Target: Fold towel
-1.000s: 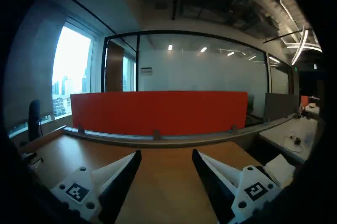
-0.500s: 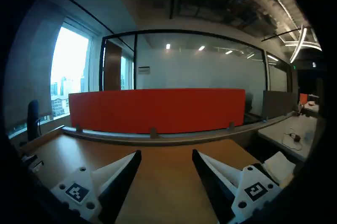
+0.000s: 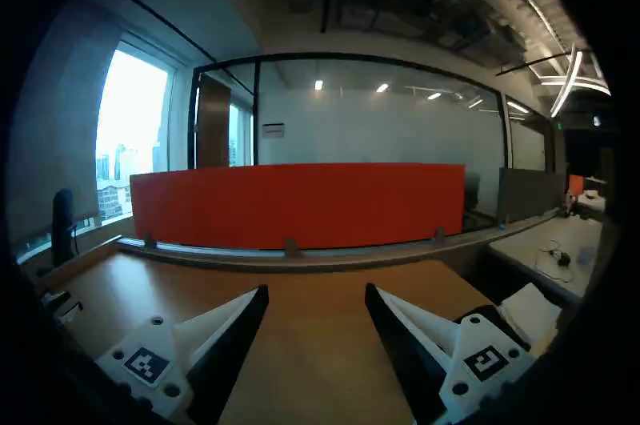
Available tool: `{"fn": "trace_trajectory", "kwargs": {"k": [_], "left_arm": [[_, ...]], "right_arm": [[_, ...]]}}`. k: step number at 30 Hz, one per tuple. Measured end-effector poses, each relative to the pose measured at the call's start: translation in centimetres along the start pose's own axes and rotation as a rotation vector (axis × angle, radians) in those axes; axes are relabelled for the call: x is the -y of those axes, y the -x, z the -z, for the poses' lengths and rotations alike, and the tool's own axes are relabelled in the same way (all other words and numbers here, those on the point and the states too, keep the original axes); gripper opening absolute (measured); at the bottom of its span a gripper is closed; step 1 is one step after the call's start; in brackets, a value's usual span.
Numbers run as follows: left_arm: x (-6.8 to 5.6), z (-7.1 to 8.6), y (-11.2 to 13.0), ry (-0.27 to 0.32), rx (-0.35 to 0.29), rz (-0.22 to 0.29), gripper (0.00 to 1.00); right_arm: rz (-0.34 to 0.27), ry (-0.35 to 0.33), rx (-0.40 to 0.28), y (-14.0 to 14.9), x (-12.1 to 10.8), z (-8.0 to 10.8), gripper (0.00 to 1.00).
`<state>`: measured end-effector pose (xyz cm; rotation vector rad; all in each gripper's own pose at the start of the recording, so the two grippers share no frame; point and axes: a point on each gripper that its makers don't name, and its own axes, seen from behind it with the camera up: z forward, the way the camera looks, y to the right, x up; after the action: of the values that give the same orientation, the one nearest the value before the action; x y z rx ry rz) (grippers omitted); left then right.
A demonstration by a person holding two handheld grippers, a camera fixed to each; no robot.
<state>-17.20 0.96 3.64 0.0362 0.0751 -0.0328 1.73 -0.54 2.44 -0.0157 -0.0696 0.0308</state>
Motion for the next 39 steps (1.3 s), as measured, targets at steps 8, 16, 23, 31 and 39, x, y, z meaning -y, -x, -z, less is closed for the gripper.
{"fn": "trace_trajectory", "kwargs": {"k": [8, 16, 23, 31, 39], "left_arm": [[0.1, 0.0, 0.0, -0.005, 0.001, 0.0, 0.94], [0.1, 0.0, 0.1, -0.005, 0.001, -0.001, 0.95], [0.1, 0.0, 0.2, -0.005, 0.001, -0.001, 0.95], [0.2, 0.0, 0.2, -0.005, 0.001, -0.001, 0.95], [0.2, -0.1, 0.3, -0.005, 0.001, -0.001, 0.95]], "right_arm": [[0.002, -0.001, -0.005, -0.2, -0.3, 0.0, 0.93], [0.02, -0.006, -0.029, -1.2, -0.5, -0.3, 0.93], [0.02, 0.005, -0.075, -3.1, -1.1, -0.4, 0.93], [0.011, 0.04, -0.12, -3.5, -2.6, -0.9, 0.93], [0.056, 0.068, -0.14, -1.6, -3.3, -0.9, 0.93]]}}
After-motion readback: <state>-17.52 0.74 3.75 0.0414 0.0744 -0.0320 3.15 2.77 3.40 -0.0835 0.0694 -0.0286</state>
